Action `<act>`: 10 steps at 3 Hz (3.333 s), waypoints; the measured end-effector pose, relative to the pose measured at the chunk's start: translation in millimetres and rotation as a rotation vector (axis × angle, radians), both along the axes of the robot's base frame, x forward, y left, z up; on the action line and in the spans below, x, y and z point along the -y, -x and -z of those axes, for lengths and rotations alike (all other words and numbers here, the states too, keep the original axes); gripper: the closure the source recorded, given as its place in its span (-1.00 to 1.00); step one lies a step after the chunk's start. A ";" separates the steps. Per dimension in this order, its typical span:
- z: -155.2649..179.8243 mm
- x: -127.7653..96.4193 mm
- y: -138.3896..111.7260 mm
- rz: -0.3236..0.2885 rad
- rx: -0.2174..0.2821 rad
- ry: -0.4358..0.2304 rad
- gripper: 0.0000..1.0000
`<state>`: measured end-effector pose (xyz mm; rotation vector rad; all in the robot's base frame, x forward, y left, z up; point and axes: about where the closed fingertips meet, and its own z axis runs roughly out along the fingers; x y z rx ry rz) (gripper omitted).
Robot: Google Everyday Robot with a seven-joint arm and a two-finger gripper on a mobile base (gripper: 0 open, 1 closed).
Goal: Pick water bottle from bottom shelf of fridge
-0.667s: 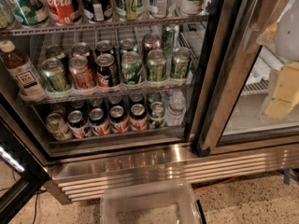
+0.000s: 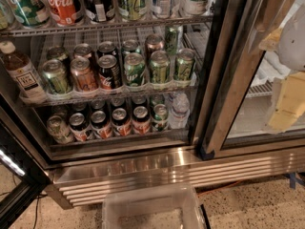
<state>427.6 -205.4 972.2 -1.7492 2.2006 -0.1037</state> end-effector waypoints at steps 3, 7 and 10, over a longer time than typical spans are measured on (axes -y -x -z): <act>46.9 -95.3 55.1 -0.094 0.078 -0.252 -1.00; 154.0 -170.1 68.3 0.123 -0.010 -0.563 -1.00; 247.2 -158.3 4.1 0.435 0.071 -0.601 -1.00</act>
Offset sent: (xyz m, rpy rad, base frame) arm -0.0695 0.1045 -0.0519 0.2989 -0.0884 0.1536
